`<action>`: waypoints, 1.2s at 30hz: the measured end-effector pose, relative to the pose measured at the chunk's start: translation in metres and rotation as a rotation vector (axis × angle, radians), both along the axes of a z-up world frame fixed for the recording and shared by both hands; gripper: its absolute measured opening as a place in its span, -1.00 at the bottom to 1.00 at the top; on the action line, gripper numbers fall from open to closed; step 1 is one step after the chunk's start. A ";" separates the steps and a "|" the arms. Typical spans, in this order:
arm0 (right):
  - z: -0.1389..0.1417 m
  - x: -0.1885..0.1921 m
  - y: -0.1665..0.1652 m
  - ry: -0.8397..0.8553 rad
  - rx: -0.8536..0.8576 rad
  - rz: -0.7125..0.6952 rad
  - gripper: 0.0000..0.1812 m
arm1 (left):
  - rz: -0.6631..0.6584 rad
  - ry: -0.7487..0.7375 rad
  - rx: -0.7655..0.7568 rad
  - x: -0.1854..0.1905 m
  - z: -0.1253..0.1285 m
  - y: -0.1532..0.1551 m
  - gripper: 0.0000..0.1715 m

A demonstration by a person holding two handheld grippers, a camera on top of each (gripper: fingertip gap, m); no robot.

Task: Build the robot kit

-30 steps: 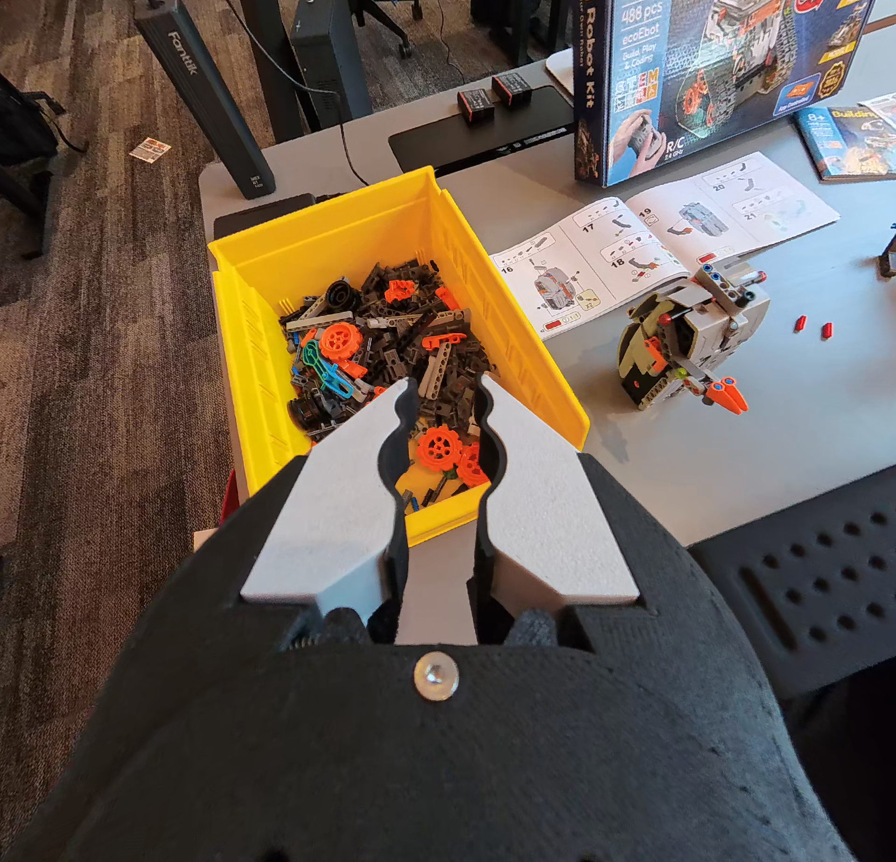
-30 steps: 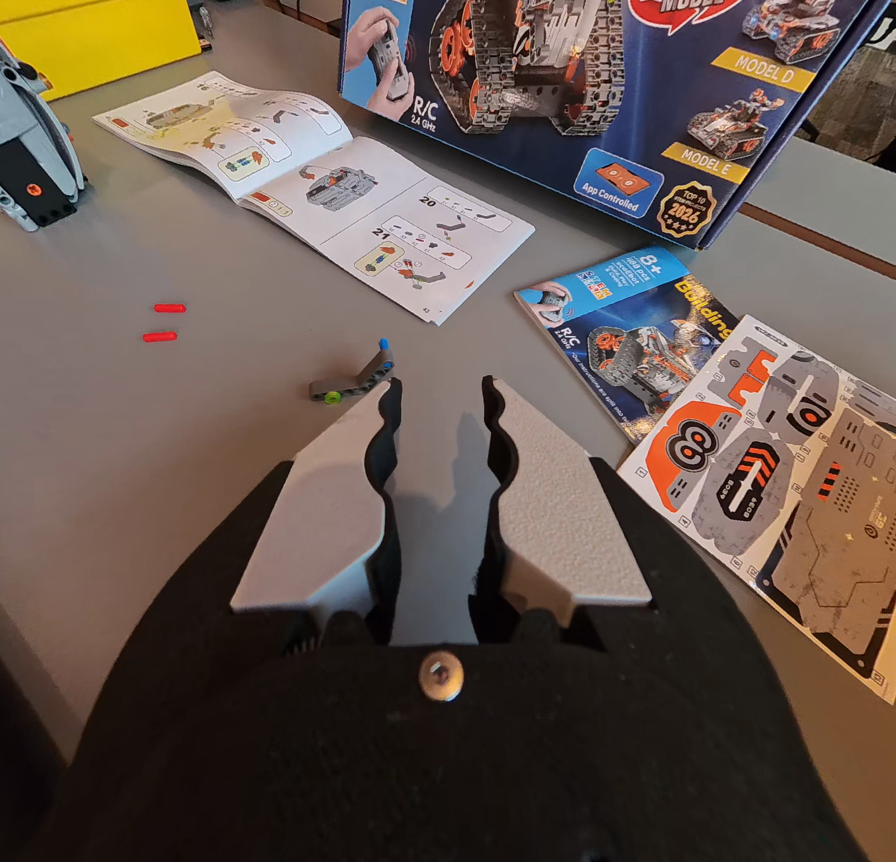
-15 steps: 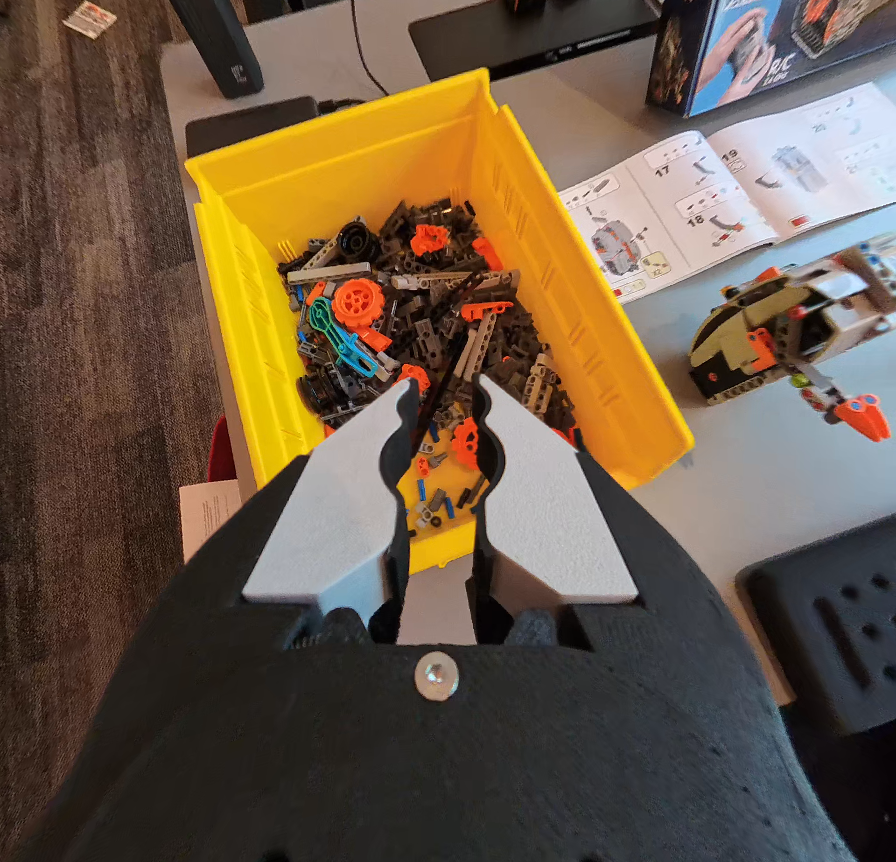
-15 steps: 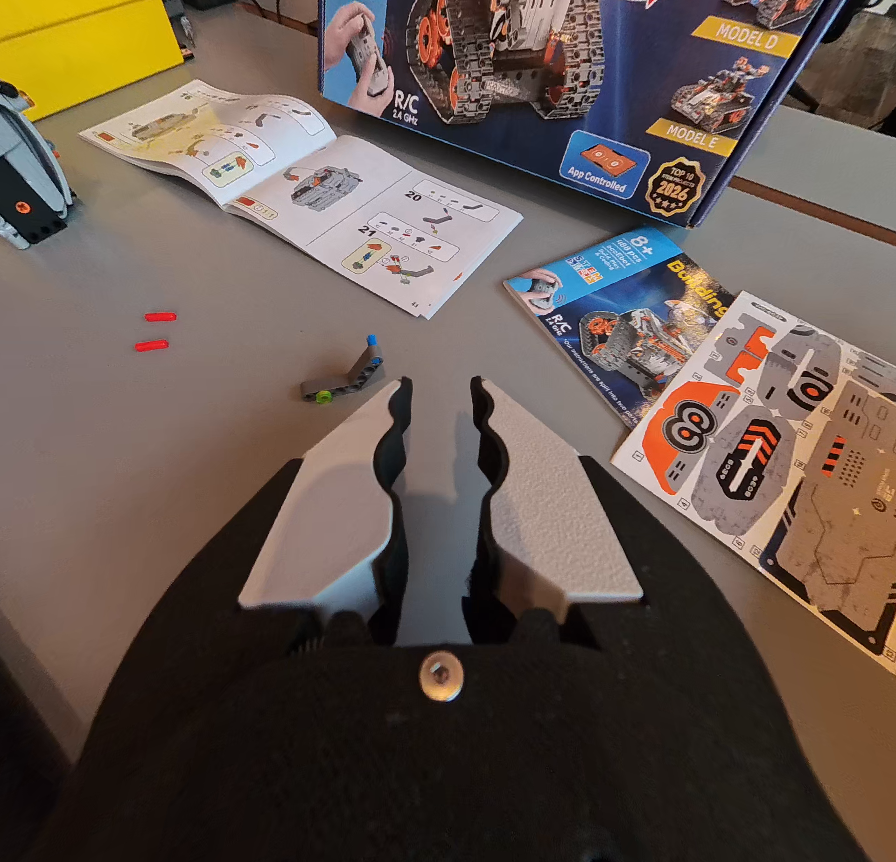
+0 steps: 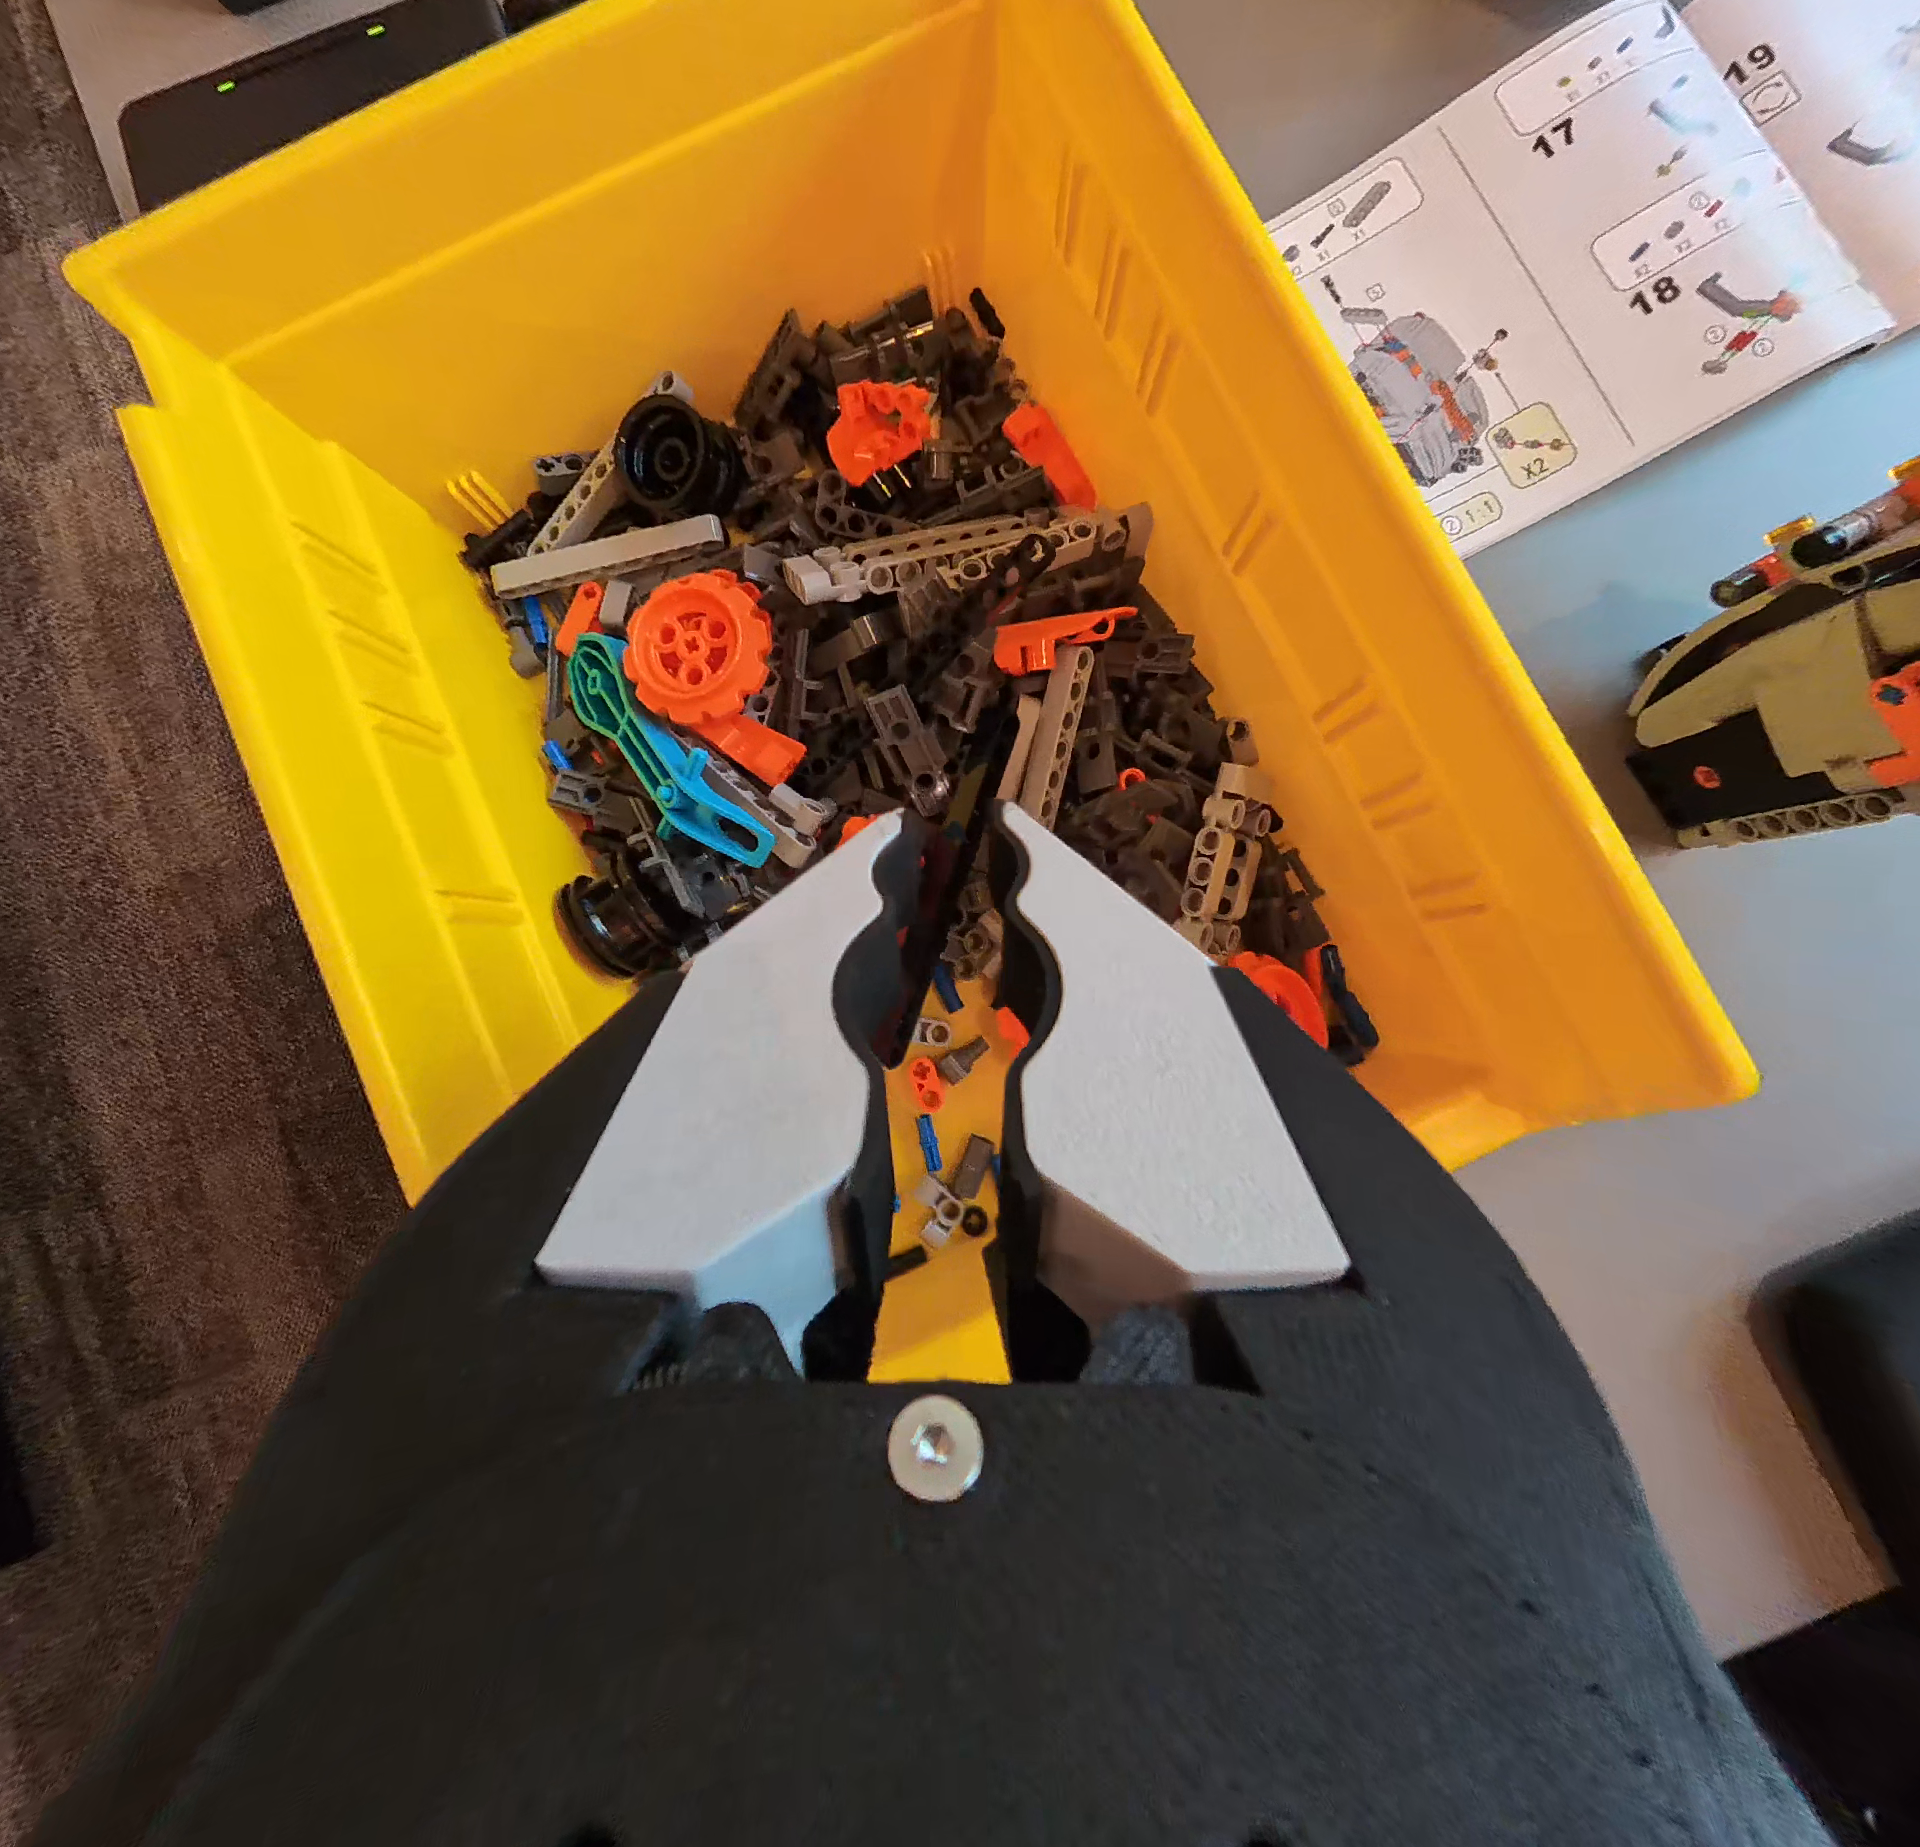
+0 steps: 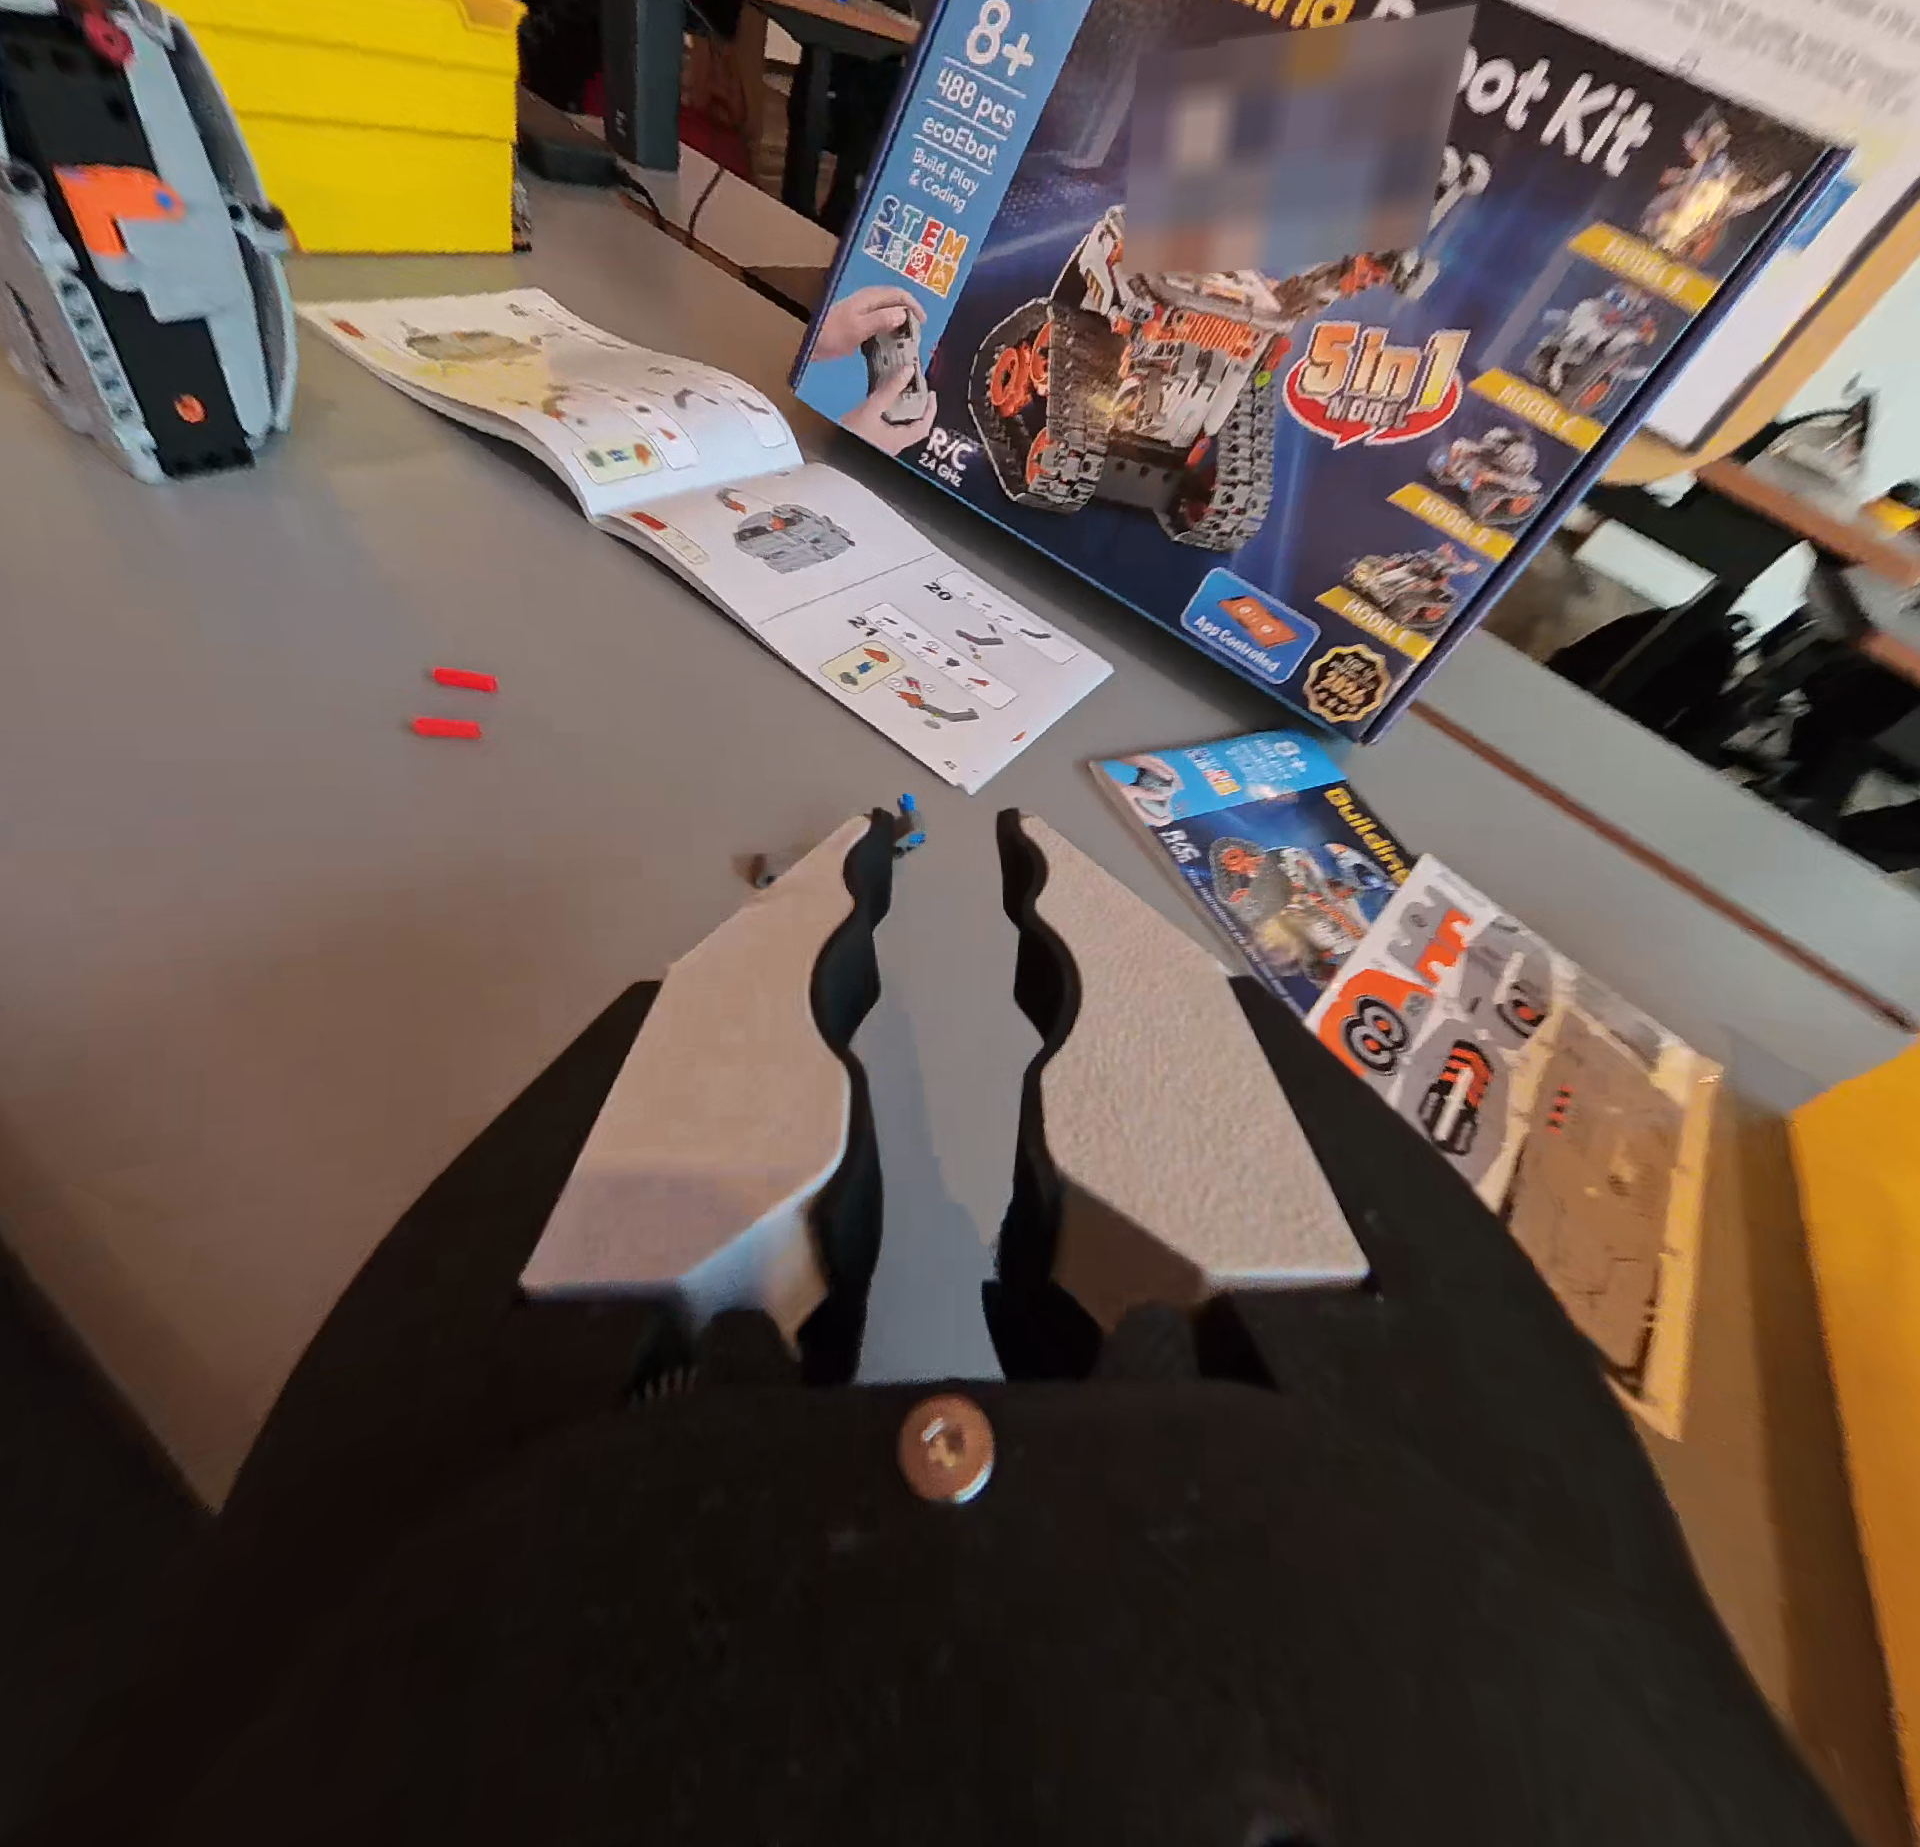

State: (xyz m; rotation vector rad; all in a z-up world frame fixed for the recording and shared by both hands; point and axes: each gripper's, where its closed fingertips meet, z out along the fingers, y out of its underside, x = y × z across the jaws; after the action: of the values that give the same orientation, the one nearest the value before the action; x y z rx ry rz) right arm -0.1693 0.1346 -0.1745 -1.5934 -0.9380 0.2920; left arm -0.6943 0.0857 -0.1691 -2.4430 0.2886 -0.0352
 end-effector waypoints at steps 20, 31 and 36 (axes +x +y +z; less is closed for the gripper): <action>-0.013 -0.010 0.002 -0.148 0.059 0.019 -0.82 | -0.034 0.044 -0.074 -0.006 -0.007 0.007 -0.95; -0.016 -0.010 0.000 -0.168 0.053 0.033 -0.83 | -0.025 0.137 -0.276 -0.017 -0.053 -0.002 -0.60; -0.017 -0.012 -0.003 -0.177 0.061 0.049 -0.84 | -0.040 0.126 -0.286 -0.009 -0.062 0.000 -0.51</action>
State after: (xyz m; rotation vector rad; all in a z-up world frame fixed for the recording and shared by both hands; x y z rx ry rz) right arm -0.1815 0.1317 -0.1914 -1.5603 -1.1130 0.1568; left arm -0.7029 0.0859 -0.2308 -2.7281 0.4133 0.0640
